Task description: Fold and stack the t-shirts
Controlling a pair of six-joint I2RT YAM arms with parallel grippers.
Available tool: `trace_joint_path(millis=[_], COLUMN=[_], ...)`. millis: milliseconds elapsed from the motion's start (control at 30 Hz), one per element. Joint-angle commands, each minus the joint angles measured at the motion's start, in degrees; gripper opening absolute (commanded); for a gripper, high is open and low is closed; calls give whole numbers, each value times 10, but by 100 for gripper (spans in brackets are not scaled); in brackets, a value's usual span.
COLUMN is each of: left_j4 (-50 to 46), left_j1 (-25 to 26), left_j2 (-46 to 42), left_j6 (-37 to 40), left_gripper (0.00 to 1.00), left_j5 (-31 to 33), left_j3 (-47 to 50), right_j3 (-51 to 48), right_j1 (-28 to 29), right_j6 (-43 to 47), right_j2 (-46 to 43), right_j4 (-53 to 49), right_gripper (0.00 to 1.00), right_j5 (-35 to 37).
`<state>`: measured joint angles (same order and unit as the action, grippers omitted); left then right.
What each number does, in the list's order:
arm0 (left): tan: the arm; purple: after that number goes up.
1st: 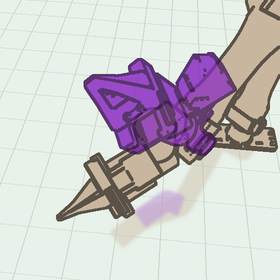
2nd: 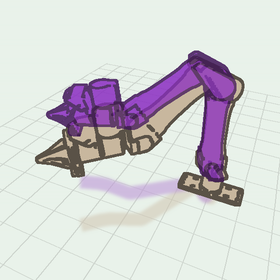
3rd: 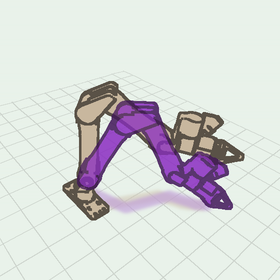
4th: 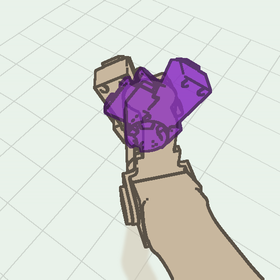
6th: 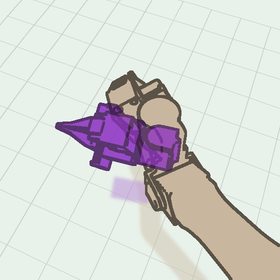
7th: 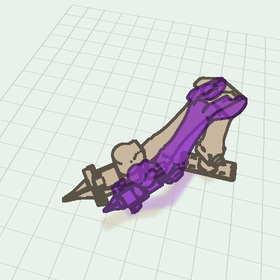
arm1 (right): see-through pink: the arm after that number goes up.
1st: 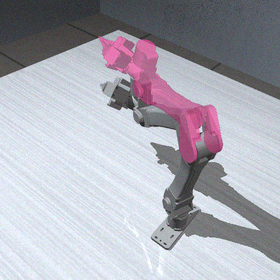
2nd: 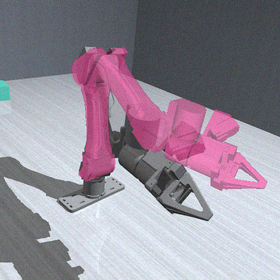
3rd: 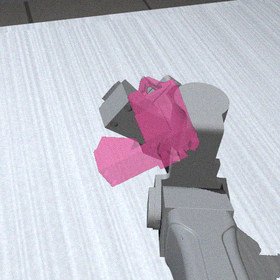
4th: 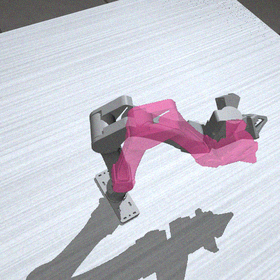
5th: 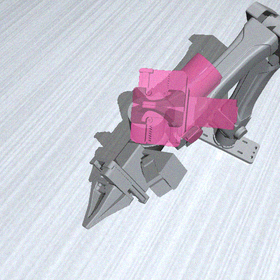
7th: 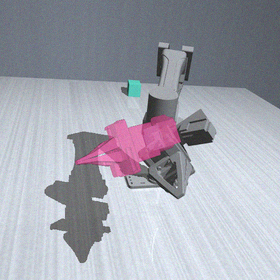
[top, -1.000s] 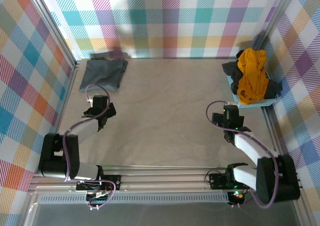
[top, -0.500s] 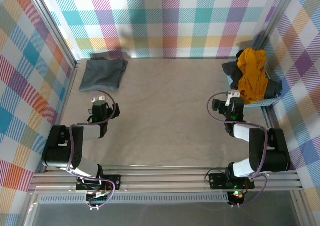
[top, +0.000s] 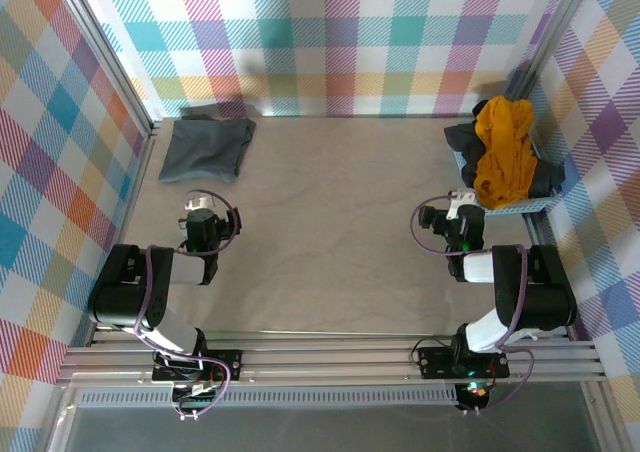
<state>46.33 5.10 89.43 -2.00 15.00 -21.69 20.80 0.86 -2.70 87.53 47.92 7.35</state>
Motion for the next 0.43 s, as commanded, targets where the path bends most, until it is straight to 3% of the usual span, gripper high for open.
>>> trace_joint_path(millis=[0, 233, 333, 400], left_j4=[20, 21, 21, 20], left_j1=[2, 2, 2, 2], left_j2=[2, 2, 3, 3], left_j6=[8, 9, 9, 9], left_gripper=[100, 100, 100, 100], left_j5=[13, 13, 13, 13], left_j3=[-12, -12, -13, -12], right_j3=[13, 13, 30, 28], right_j1=[4, 4, -2, -3], right_j6=[-3, -2, 26, 26], right_j2=[2, 3, 6, 5], right_j4=[21, 22, -7, -4], right_gripper=[100, 100, 100, 100], right_j5=[7, 6, -88, -92])
